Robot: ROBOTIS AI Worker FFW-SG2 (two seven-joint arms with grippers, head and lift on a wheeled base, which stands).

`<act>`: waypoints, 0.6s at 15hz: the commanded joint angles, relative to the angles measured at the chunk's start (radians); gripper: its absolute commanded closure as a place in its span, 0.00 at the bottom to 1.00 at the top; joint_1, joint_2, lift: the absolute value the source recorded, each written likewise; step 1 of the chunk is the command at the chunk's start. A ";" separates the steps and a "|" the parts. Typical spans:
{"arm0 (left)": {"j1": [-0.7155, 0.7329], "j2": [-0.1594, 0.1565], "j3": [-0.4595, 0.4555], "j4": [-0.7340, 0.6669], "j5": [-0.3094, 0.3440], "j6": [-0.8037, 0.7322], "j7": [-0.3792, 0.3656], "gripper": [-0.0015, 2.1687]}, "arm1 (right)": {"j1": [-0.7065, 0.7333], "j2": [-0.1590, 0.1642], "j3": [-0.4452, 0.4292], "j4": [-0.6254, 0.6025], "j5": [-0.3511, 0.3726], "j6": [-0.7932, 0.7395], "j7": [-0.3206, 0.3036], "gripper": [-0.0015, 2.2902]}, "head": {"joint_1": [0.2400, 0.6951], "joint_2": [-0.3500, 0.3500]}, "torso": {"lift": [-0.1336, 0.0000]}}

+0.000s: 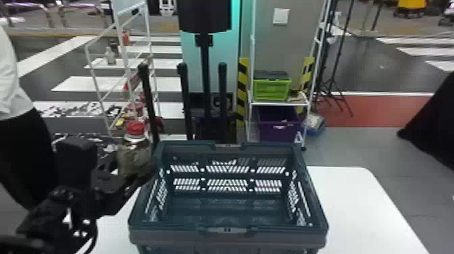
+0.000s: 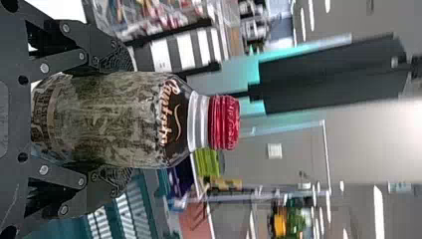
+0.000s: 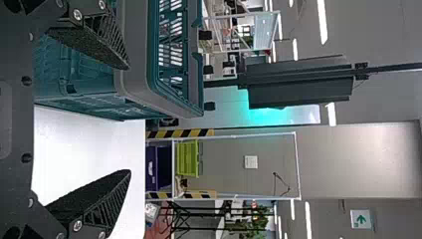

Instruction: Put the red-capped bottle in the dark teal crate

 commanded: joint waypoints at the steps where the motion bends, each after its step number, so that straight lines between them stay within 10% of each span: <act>1: -0.116 0.048 -0.061 0.101 -0.010 0.027 -0.070 0.99 | 0.004 0.009 -0.005 0.000 0.005 0.000 0.000 0.06 | 0.57 0.50 | 1.00; 9: -0.504 0.103 -0.466 0.529 -0.101 0.171 -0.352 0.99 | 0.007 0.037 -0.019 0.037 0.007 -0.018 0.000 0.06 | 0.57 0.50 | 1.00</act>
